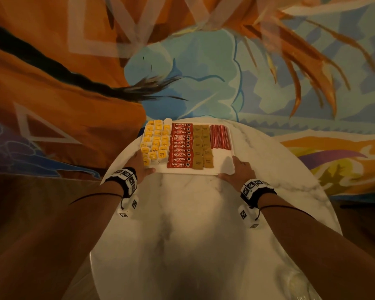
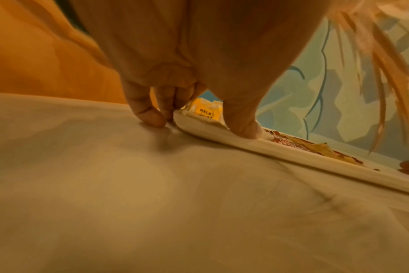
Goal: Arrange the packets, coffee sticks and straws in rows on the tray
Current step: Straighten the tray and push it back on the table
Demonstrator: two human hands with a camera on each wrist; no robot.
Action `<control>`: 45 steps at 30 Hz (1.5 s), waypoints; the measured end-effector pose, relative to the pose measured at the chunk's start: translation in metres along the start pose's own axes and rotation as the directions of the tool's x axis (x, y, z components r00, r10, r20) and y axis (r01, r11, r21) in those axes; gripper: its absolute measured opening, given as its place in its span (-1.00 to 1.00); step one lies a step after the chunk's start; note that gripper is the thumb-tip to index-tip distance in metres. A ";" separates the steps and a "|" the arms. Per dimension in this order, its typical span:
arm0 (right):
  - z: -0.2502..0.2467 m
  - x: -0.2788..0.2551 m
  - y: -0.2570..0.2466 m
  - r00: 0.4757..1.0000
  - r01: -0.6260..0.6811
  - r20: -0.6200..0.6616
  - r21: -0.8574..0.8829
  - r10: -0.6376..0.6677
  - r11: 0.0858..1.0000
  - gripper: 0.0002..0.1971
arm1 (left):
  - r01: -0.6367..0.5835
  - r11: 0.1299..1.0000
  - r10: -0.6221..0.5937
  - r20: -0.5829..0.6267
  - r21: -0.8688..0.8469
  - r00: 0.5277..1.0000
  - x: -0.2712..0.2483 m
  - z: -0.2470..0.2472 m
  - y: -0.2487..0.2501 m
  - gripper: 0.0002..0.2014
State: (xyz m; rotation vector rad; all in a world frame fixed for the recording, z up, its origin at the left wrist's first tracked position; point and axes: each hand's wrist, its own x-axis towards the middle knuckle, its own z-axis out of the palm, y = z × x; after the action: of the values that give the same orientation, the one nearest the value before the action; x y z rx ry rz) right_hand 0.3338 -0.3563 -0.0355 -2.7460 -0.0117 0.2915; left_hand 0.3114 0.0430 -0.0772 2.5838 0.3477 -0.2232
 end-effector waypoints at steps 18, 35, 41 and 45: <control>0.000 0.005 -0.004 1.000 0.004 -0.006 0.018 -0.004 1.000 -0.18 | -0.058 0.998 0.059 -0.036 0.031 0.998 0.008 0.000 -0.009 0.26; 0.002 0.002 0.005 1.000 0.028 -0.008 -0.004 -0.028 1.000 -0.54 | 0.028 1.000 -0.028 -0.002 0.002 1.000 -0.016 -0.017 0.001 -0.23; -0.002 0.002 -0.001 0.999 0.027 0.023 -0.081 -0.025 0.996 -0.46 | 0.024 0.999 -0.024 0.000 -0.029 1.000 -0.022 -0.021 0.005 -0.26; -0.004 0.005 -0.002 0.998 0.024 0.058 -0.083 -0.019 0.996 -0.35 | 0.041 0.999 -0.041 -0.005 -0.028 0.999 -0.029 -0.024 0.009 -0.25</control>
State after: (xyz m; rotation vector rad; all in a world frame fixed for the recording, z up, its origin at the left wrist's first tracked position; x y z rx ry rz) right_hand 0.3396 -0.3556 -0.0323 -2.8177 -0.0704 0.3711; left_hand 0.2885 0.0416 -0.0459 2.5520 0.4040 -0.2238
